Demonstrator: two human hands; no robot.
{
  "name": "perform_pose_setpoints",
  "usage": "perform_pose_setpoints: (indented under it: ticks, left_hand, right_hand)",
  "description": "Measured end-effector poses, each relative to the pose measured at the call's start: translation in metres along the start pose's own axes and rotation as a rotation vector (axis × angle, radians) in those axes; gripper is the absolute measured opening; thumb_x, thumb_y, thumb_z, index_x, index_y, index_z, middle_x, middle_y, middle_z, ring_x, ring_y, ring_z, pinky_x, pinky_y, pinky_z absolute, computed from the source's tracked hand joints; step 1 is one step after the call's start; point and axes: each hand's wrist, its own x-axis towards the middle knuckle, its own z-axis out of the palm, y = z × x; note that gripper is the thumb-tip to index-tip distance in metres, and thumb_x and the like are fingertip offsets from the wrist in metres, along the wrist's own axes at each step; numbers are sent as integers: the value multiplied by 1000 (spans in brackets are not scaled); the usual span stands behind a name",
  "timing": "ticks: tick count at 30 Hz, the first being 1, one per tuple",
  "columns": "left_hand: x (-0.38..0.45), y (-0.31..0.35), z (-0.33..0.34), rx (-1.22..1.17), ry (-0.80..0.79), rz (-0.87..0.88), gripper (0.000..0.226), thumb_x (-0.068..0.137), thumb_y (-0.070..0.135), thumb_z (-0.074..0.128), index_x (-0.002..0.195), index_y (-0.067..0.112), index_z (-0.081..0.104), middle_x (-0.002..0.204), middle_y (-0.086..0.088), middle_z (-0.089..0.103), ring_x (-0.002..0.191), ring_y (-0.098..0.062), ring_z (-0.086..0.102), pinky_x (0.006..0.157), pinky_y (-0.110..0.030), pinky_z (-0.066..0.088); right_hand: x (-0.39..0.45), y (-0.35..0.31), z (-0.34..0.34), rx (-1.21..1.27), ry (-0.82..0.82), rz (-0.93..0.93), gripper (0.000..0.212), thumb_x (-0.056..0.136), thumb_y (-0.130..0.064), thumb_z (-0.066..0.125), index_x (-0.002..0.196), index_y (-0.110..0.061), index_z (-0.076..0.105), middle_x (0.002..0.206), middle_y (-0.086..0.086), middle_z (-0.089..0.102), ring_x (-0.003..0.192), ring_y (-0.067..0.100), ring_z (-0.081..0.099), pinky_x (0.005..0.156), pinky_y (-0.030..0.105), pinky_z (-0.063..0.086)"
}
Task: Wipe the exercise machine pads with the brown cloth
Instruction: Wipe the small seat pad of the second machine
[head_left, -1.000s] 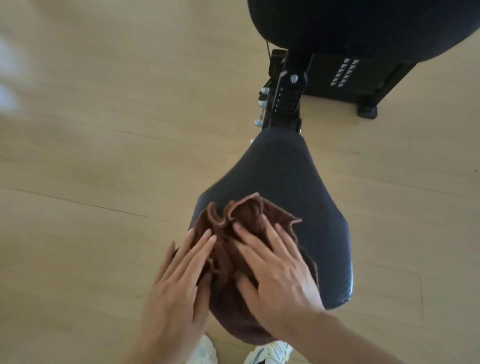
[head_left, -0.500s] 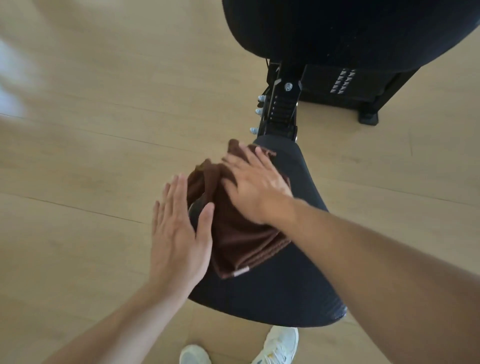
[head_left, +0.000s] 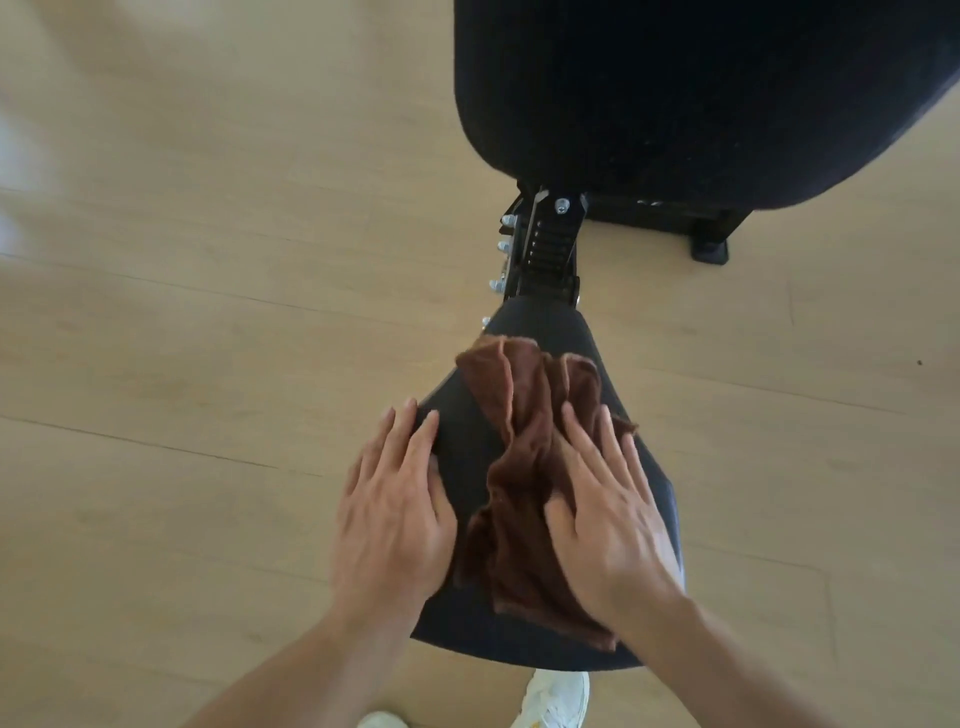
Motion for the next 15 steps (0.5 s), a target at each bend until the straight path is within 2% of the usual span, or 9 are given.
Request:
perform_pose_setpoints:
  ticks: [3,5,7,9,11,15]
  left_hand:
    - [0,3,1,29,-3,-3,54,98,27,28,148,19,47,158,1,43,149,-18,34,117,-37,35]
    - [1,3,2,42,-2,1,55,96,26,30,148,18,48,158,0,44,149,-19,36,117,-37,35]
    - [2,-1,4,45,-6,4,55,93,25,36,146,18,50,156,-1,45,146,-21,40,114,-34,33]
    - [5,-4,6,62,11,2,57,89,25,42,144,18,53,153,-2,49,142,-23,46,109,-33,32]
    - [7,-4,7,54,35,-5,58,85,27,44,142,19,55,151,-1,53,139,-22,50,107,-32,32]
    - [6,-2,7,65,69,6,58,84,26,44,140,14,56,149,-1,54,138,-25,52,106,-32,33]
  right_hand:
    - [-43,-11,14,-11,57,36,66,92,-34,47,156,-26,37,167,-3,24,157,24,12,127,43,8]
    - [-48,-23,24,-64,93,37,65,88,-36,51,151,-22,45,164,5,32,155,32,20,127,45,8]
    - [-34,-37,31,-63,112,-13,63,86,-33,51,147,-17,53,160,5,41,154,30,23,126,45,13]
    - [-14,-46,34,-4,95,-81,63,85,-28,50,146,-14,54,158,-1,43,155,21,22,125,41,15]
    - [7,-45,32,15,25,-133,65,87,-28,48,151,-16,47,161,-6,38,156,14,14,126,38,11]
    - [59,-31,19,3,-31,-171,60,95,-31,41,155,-24,38,164,-11,32,157,10,2,128,41,4]
